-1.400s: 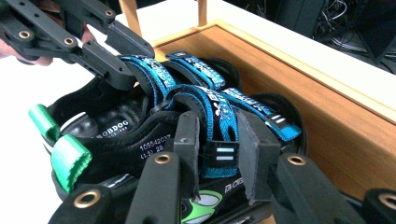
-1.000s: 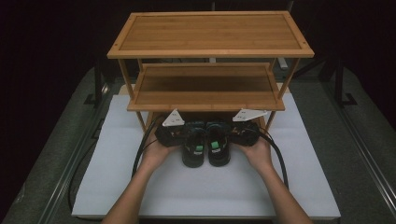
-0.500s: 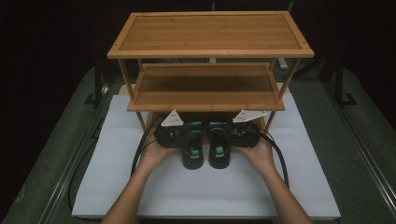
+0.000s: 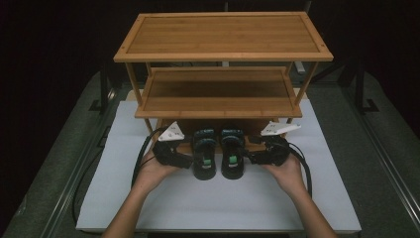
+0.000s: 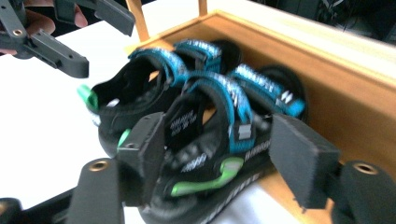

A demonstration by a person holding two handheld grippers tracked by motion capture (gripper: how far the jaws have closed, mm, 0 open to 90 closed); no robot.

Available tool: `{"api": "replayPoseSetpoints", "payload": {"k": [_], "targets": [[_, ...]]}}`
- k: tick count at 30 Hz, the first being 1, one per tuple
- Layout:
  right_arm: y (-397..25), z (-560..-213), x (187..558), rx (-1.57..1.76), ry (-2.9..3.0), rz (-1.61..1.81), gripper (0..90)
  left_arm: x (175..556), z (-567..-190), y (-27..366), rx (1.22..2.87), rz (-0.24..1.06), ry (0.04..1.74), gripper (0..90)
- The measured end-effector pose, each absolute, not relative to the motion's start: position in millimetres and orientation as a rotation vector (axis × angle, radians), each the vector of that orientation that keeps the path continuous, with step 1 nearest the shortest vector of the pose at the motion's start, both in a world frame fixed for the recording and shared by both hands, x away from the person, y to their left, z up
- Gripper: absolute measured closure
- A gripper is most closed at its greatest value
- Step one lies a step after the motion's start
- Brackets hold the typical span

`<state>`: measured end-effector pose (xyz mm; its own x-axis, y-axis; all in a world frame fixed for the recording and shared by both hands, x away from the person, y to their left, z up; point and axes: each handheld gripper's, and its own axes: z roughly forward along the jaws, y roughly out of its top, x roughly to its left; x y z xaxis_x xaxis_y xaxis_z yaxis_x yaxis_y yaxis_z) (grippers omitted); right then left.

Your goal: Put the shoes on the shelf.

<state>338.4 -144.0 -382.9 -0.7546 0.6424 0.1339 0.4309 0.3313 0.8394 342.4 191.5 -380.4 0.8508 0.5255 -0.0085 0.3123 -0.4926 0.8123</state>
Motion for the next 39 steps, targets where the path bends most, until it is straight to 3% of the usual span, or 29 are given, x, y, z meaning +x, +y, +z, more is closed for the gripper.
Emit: {"api": "replayPoseSetpoints", "payload": {"k": [8,13,32,39], "targets": [[-151.5,-403.6,322.8,1.016,2.41,1.277,21.5,325.9,-405.0,205.1,2.17,0.296,0.643,14.5],[-148.0,-417.5,318.8,1.023,2.458,1.225,19.0,320.5,-420.8,202.8,2.214,0.288,0.646,13.8],[-119.0,-447.8,318.0,0.975,2.569,1.092,17.3,326.0,-450.4,175.2,2.303,0.3,0.617,11.9],[-116.3,-448.1,320.8,0.97,2.585,1.115,22.4,330.4,-447.7,179.0,2.288,0.276,0.602,13.5]]}}
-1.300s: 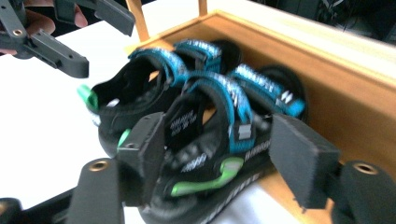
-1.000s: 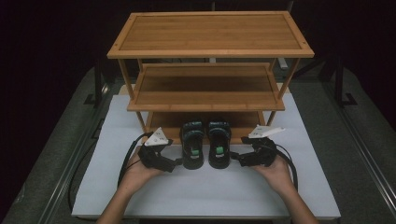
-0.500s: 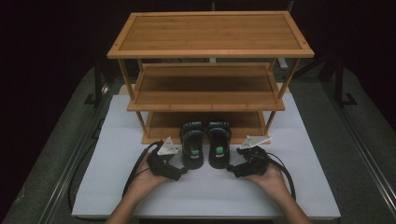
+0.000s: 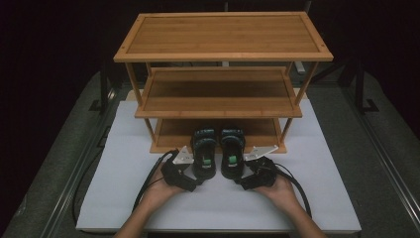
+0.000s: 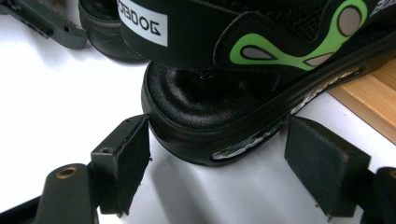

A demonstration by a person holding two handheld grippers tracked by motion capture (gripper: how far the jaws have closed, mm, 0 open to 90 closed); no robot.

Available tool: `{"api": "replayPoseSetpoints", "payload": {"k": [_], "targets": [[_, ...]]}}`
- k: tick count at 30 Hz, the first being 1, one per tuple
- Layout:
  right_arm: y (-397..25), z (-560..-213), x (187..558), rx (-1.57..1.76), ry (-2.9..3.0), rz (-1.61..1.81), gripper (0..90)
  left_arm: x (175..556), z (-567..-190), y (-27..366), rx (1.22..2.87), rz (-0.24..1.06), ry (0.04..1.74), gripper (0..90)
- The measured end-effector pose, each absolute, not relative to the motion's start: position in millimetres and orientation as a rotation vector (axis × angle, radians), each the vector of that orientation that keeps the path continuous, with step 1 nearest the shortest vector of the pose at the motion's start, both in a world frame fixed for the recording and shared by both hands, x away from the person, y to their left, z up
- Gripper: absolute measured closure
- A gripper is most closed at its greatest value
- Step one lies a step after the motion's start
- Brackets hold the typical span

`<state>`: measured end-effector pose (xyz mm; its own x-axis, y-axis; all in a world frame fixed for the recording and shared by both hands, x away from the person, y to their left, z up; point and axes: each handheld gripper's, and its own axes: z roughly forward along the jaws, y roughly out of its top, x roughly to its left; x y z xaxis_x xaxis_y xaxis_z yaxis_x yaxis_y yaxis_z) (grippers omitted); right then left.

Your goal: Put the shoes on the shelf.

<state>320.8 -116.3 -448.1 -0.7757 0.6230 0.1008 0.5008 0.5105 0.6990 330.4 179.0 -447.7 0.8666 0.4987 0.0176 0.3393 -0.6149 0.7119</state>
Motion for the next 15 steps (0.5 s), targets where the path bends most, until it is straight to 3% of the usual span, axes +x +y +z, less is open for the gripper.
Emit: {"api": "replayPoseSetpoints", "payload": {"k": [6,9,15], "targets": [[-121.7,-441.0,324.6,0.975,2.557,1.203,23.7,337.1,-437.9,179.6,2.256,0.269,0.599,14.4],[-124.1,-434.8,325.4,0.979,2.507,1.274,31.6,337.9,-435.8,179.2,2.25,0.266,0.601,14.2],[-121.9,-435.1,328.0,0.969,2.503,1.258,31.7,331.0,-440.2,173.7,2.304,0.329,0.592,13.1]]}}
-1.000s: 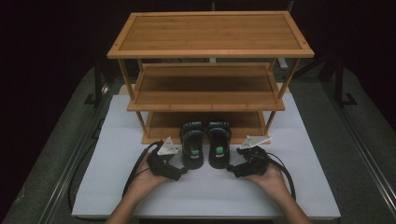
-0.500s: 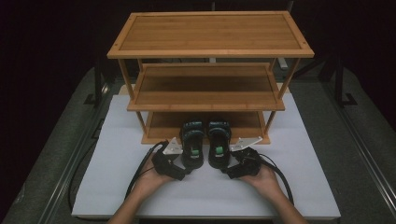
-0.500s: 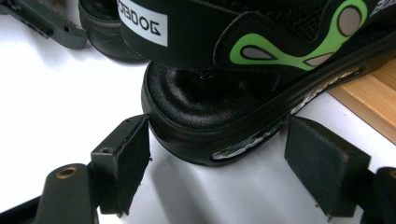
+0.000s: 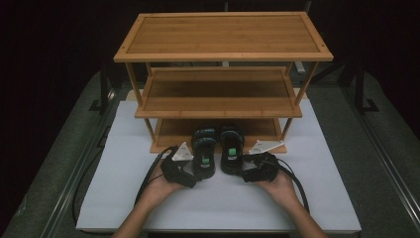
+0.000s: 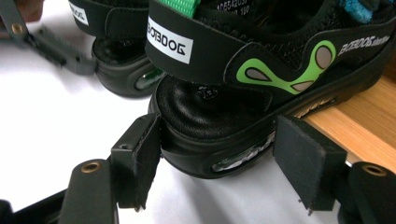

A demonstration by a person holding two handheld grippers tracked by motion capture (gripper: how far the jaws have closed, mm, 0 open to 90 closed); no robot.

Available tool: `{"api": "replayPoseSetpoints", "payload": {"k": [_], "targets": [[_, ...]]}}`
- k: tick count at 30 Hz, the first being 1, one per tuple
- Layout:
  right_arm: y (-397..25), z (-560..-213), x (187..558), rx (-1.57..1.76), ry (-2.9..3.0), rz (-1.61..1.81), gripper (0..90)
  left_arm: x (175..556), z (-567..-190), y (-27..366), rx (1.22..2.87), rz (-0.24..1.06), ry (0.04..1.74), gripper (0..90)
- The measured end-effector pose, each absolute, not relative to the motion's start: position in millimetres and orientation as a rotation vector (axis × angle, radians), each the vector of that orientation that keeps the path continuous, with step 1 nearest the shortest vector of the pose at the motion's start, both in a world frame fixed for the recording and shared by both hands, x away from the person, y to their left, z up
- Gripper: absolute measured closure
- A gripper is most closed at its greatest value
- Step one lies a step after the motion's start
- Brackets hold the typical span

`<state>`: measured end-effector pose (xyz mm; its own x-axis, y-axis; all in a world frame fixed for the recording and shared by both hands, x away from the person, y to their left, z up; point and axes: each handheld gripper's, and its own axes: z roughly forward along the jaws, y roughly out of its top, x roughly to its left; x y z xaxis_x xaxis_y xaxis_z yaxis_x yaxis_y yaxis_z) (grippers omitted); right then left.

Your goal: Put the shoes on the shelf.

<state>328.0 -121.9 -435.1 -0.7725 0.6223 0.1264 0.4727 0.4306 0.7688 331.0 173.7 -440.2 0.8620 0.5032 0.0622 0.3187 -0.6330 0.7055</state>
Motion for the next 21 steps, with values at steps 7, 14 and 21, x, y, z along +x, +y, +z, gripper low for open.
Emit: {"api": "replayPoseSetpoints", "payload": {"k": [7,14,21], "targets": [[-119.6,-433.3,329.3,0.958,2.499,1.253,31.6,332.0,-448.0,172.2,2.343,0.315,0.598,11.0],[-117.9,-433.1,332.5,0.958,2.494,1.251,31.5,341.4,-443.1,172.3,2.267,0.34,0.607,13.5],[-116.9,-433.5,341.4,0.971,2.489,1.253,30.7,354.4,-439.3,174.5,2.213,0.341,0.612,15.4]]}}
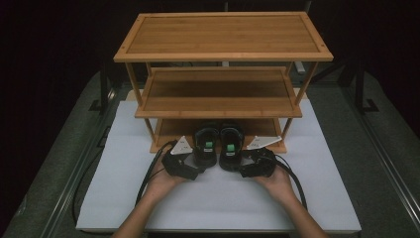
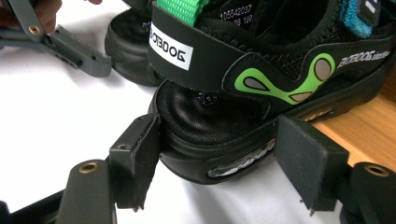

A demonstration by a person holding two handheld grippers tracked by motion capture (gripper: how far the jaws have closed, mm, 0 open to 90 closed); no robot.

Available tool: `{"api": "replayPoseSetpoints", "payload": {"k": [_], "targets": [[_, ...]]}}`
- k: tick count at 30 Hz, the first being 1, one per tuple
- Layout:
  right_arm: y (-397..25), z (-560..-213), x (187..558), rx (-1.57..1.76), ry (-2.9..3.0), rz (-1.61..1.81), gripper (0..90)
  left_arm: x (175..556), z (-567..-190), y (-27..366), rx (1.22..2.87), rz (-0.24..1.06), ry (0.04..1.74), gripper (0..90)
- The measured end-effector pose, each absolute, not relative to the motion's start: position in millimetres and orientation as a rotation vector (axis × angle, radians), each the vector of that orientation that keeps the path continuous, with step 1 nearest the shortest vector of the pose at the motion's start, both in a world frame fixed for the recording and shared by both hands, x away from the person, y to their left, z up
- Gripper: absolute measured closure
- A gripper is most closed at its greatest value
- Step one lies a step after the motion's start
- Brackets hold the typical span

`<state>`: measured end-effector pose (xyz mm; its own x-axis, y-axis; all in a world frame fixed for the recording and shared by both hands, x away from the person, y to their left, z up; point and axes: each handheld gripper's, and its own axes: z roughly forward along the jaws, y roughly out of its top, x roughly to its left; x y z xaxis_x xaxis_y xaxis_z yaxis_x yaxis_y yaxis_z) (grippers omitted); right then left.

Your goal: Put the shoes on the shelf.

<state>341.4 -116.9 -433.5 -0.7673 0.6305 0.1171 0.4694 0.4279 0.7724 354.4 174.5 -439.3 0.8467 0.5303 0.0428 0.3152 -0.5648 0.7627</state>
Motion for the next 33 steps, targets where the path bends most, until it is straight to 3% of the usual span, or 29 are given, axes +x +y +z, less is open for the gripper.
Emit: {"api": "replayPoseSetpoints", "payload": {"k": [15,33], "targets": [[-115.4,-434.2,367.6,1.03,2.449,1.332,30.1,384.2,-440.9,171.3,2.177,0.289,0.667,15.3],[-108.0,-435.5,388.0,1.009,2.391,1.273,31.5,402.3,-446.5,170.3,2.139,0.343,0.73,19.5]]}}
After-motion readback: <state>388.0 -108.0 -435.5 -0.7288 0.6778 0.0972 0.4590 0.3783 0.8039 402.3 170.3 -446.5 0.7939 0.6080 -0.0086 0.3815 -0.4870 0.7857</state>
